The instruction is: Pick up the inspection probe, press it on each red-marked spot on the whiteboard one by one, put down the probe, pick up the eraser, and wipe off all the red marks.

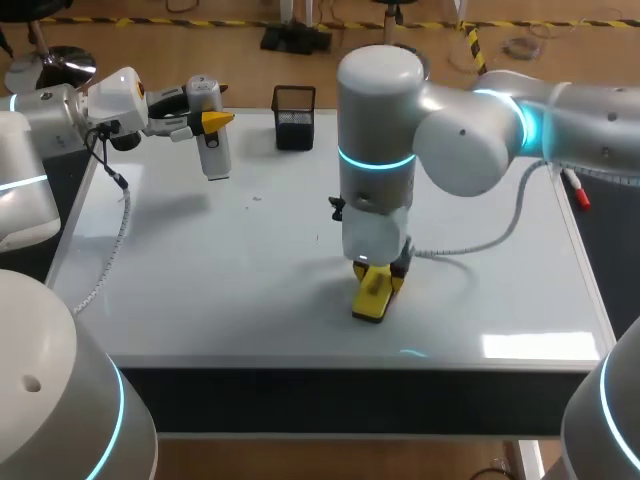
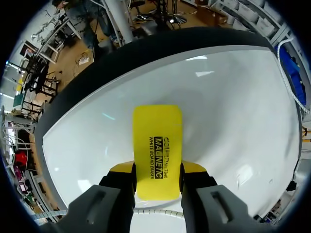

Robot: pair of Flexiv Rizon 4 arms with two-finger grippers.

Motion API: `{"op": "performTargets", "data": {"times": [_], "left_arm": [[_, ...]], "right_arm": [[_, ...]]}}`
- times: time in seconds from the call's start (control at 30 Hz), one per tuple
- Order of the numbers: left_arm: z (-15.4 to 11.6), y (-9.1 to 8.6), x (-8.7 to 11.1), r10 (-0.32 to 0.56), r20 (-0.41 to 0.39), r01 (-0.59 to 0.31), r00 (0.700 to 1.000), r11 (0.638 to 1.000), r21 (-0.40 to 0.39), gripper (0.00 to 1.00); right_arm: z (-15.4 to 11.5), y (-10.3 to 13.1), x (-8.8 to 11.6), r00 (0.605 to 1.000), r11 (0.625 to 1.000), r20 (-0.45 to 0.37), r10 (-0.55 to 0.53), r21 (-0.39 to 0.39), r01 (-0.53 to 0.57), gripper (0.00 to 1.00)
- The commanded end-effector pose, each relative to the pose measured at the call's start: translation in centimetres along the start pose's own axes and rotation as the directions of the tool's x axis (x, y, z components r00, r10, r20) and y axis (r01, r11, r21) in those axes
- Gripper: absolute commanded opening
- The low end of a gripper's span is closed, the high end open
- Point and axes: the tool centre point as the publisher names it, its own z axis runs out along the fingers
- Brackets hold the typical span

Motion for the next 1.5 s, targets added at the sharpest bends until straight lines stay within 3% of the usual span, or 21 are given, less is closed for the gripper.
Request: {"op": "performTargets", "data": {"times": [0.03,0.17,0.47,0.87,1.43,1.5], "left_arm": [[0.0,-0.1,0.1,0.003,0.002,-0.003,1.0,1.0,0.003,0.0],[0.0,-0.1,0.1,0.003,0.002,-0.003,1.0,1.0,0.003,0.0],[0.0,-0.1,0.1,0.003,0.002,-0.003,1.0,1.0,0.003,0.0],[0.0,-0.1,0.1,0.003,0.002,-0.003,1.0,1.0,0.003,0.0],[0.0,-0.1,0.1,0.003,0.002,-0.003,1.0,1.0,0.003,0.0],[0.0,-0.1,0.1,0.003,0.002,-0.003,1.0,1.0,0.003,0.0]], "right_arm": [[1.3,-0.5,0.5,1.0,1.0,0.016,0.003,0.016,-0.003,0.0],[-1.5,-0.8,0.3,0.999,1.0,0.032,-0.003,0.021,0.002,0.0],[-7.2,-2.6,-0.7,0.997,0.993,0.063,-0.039,0.116,0.032,0.0],[-7.8,-4.3,-1.1,0.997,0.991,0.07,-0.044,0.126,0.035,0.0],[-8.6,-12.4,1.1,0.995,0.989,0.097,0.015,0.143,-0.029,0.0],[-8.5,-13.5,1.5,0.991,0.992,0.134,0.027,0.117,-0.043,0.0]]}}
